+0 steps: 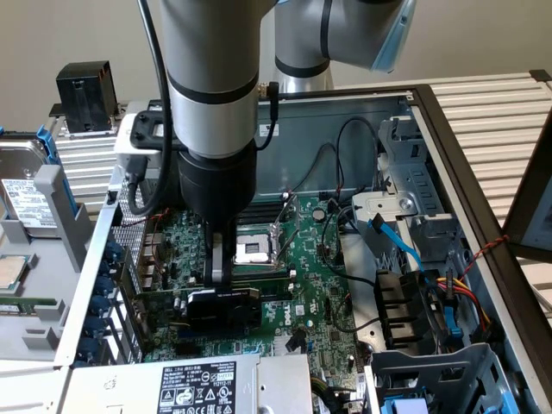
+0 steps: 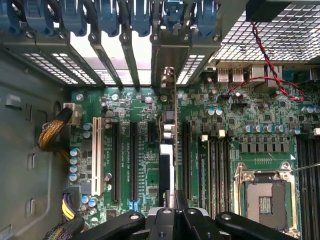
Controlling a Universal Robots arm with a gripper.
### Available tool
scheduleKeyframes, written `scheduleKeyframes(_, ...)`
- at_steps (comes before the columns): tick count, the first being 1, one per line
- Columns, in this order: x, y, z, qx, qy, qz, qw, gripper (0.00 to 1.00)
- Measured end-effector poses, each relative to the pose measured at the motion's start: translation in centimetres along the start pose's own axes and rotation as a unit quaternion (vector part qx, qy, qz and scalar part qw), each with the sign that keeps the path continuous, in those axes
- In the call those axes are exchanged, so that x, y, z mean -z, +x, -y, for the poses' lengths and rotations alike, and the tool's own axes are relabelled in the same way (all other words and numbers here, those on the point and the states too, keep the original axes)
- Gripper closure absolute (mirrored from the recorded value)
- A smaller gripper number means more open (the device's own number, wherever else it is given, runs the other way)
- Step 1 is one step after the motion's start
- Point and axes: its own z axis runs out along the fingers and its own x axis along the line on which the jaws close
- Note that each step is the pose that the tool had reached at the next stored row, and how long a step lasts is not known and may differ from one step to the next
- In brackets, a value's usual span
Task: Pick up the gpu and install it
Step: 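Press down on the gpu until it lock into place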
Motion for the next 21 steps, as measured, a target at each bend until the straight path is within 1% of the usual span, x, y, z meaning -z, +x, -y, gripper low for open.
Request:
scheduleKeyframes(3, -0.04, 0.01, -0.08, 0.001, -0.0018, -0.0002, 1.0000, 0.89)
scheduleKeyframes(7, -0.09, 0.01, -0.19, 0.003, -0.0034, -0.0005, 1.0000, 0.89)
scheduleKeyframes(9, -0.10, 0.02, -0.26, 0.003, -0.0048, -0.0005, 1.0000, 0.89)
scheduleKeyframes(17, -0.12, 0.03, -0.52, 0.006, -0.0076, -0.0009, 1.0000, 0.89)
scheduleKeyframes(21, -0.15, 0.04, -0.72, 0.007, -0.0086, -0.0010, 0.9999, 0.89)
